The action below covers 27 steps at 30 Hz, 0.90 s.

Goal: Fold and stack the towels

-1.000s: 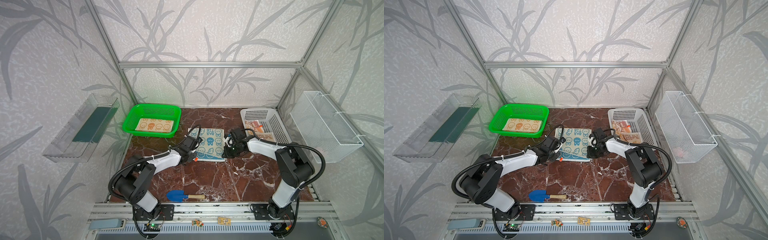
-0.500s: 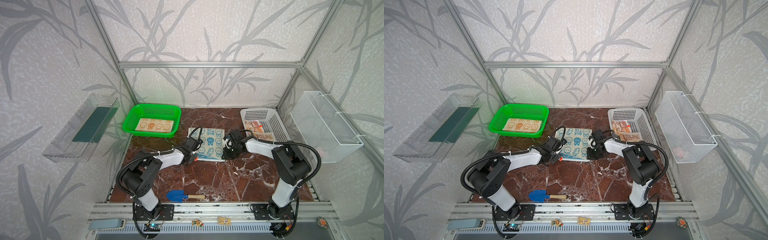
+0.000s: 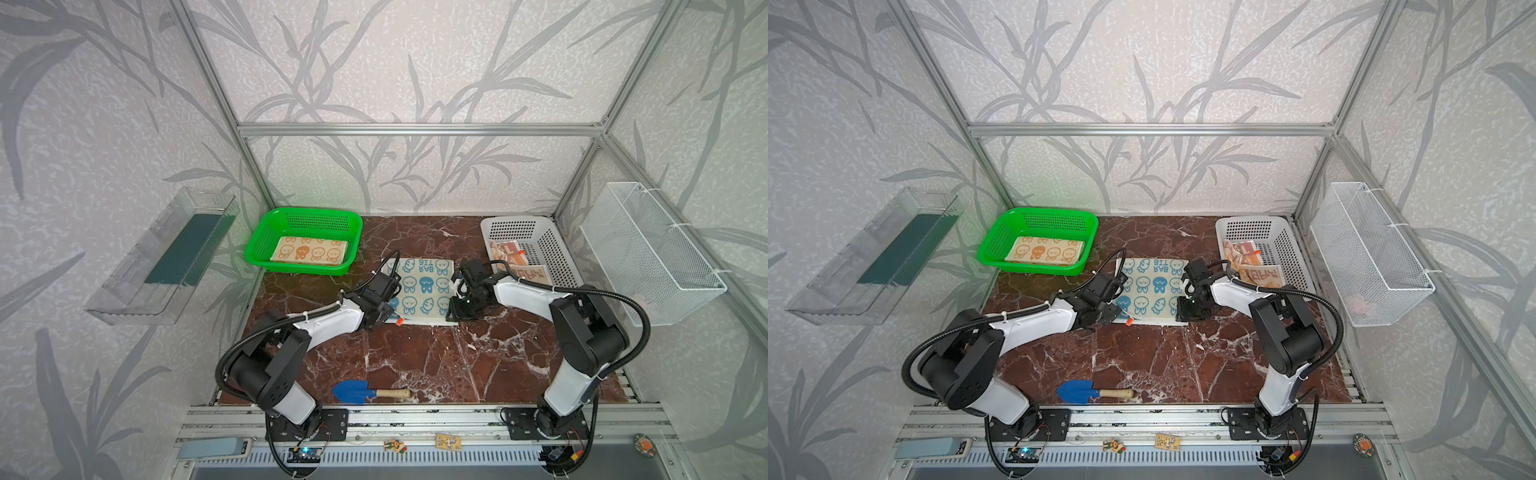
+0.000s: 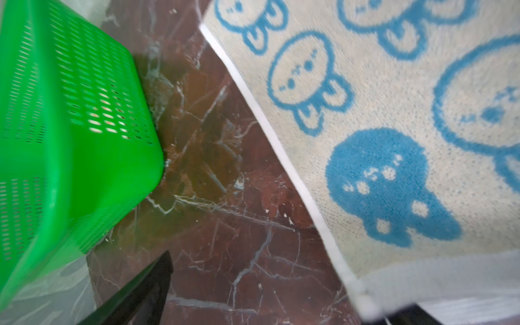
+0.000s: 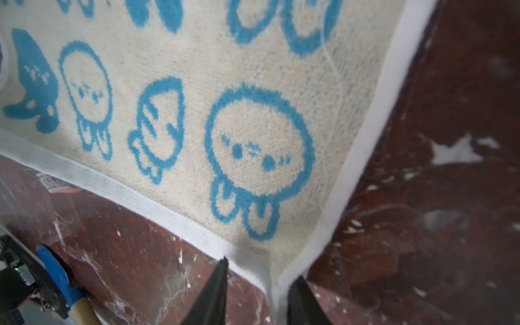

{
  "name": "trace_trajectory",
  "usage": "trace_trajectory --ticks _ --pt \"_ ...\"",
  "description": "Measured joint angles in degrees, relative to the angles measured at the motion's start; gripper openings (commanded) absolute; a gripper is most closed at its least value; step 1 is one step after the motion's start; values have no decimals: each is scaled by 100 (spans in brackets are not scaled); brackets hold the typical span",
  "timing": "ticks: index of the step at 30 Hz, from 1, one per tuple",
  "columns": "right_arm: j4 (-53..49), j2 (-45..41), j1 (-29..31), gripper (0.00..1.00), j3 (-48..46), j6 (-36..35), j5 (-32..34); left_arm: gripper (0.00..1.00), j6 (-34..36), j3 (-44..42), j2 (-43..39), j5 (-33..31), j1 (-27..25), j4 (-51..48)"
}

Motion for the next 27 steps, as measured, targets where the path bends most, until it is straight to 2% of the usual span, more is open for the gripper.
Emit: trace_trajectory --ticks 6,11,14,20,27 --pt "-472 -540 0 63 245 -35 181 99 -105 243 -883 -210 -4 28" --pt "-542 -863 0 89 461 -72 188 99 -280 205 -1458 -455 -4 273" --pt "-542 -922 -13 100 514 -98 101 99 -457 24 -1729 -457 2 715" --pt "-592 -645 -269 99 1268 -118 -98 99 -848 111 -1574 -140 66 1185" --pt "-468 387 -909 99 2430 -114 -501 99 -1622 1648 -98 398 411 879"
